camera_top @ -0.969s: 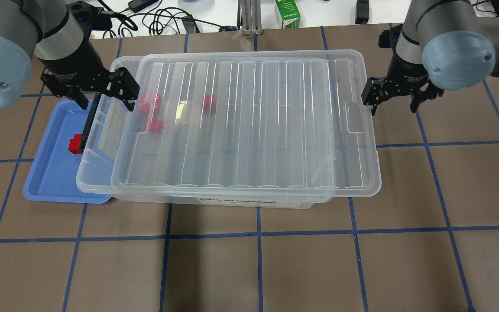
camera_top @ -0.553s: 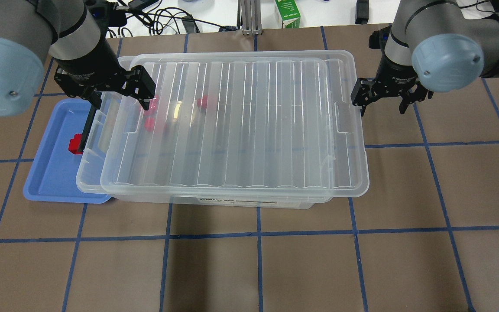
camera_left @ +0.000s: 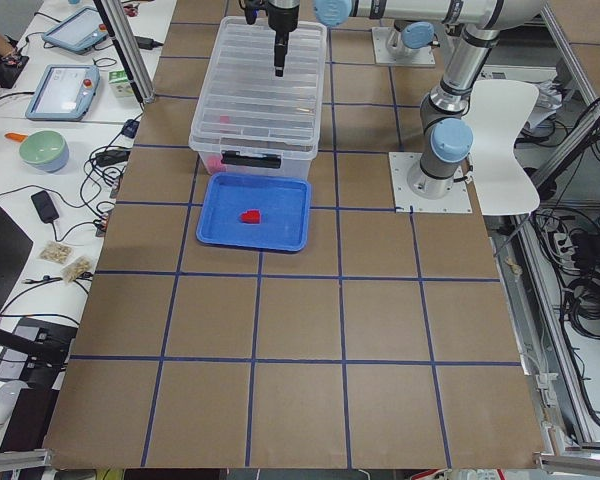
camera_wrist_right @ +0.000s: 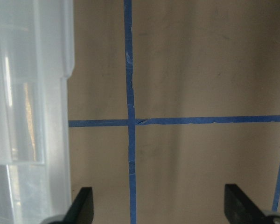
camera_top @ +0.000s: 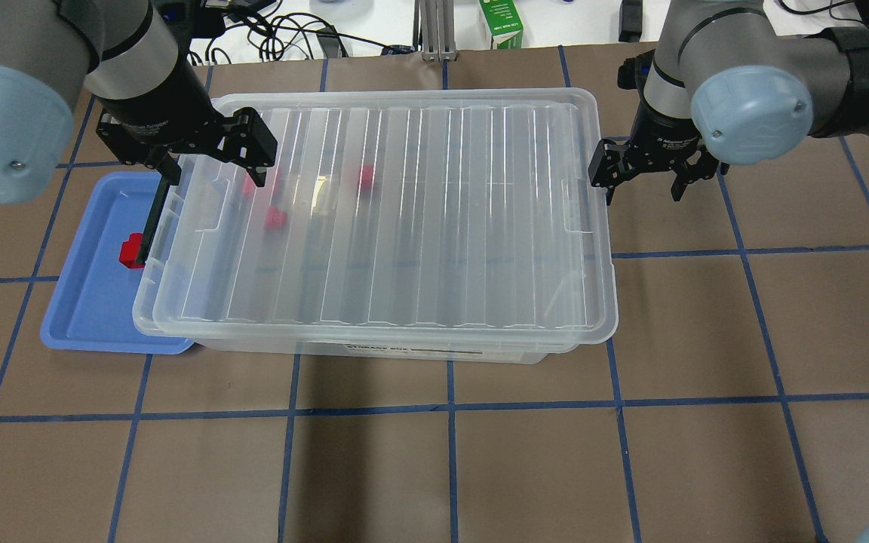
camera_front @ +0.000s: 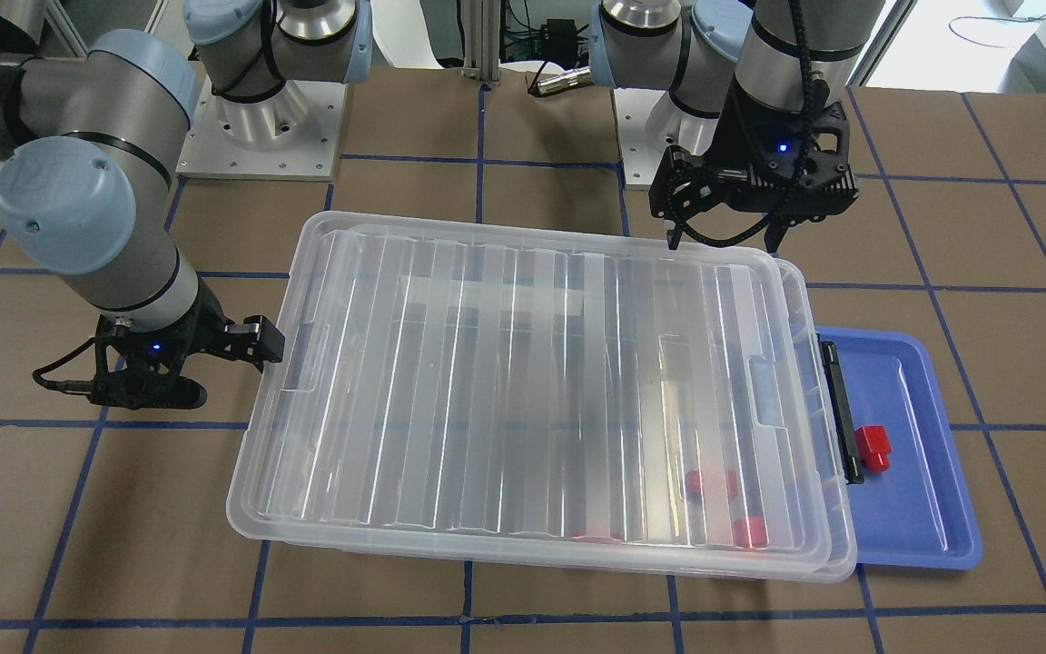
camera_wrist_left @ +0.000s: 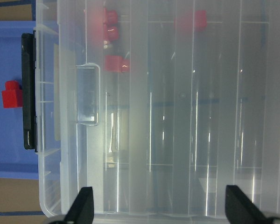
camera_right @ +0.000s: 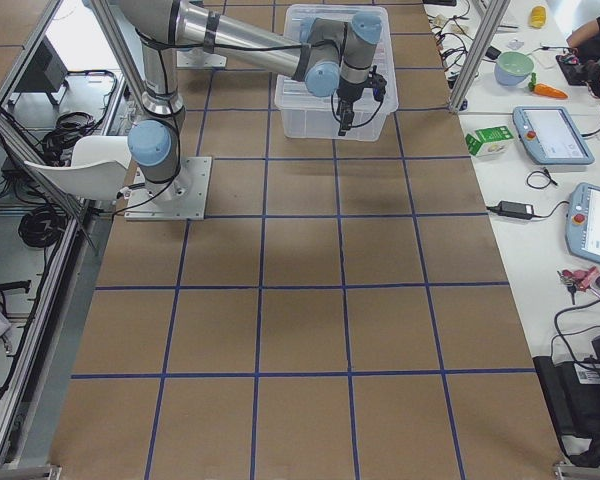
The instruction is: Place red block in blue tray from box
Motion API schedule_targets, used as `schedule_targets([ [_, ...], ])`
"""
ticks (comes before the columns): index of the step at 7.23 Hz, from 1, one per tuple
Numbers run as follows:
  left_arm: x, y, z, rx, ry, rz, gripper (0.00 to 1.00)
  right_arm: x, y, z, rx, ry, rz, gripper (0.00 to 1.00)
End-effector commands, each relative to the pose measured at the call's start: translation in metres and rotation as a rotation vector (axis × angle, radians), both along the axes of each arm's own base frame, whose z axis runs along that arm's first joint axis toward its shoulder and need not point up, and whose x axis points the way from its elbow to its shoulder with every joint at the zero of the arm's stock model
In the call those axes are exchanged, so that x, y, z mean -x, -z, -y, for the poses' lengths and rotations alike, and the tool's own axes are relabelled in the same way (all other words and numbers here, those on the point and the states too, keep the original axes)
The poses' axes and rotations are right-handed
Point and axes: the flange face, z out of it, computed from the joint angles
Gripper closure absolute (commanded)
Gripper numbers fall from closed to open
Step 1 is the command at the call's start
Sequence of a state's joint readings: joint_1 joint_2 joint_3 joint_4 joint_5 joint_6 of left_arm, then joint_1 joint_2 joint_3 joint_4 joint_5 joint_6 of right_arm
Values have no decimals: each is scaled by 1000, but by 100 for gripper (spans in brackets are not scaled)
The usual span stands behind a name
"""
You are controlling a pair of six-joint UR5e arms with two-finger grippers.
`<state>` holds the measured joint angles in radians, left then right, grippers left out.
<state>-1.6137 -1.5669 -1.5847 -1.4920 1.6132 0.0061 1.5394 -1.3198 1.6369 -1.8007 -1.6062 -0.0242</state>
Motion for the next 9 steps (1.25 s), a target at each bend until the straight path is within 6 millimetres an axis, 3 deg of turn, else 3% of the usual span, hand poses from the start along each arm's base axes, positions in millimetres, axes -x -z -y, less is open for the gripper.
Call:
schedule_targets([
  [1,0,3,2,-11,-1,-2,0,1,-38,6,67,2,-5,0],
  [2,-6,2,-1,-30,-12,-3,0,1,-68,5,84,2,-7,0],
  [4,-2,-7,2,-33,-6,2,0,-10,-123,-22,111,39,90,0],
  [7,-2,-6,-3,-36,-9,8,0,-10,-146,-51,120,71,85,0],
  [9,-2,-6,-3,-34,-9,8,0,-9,-149,-59,115,74,76,0],
])
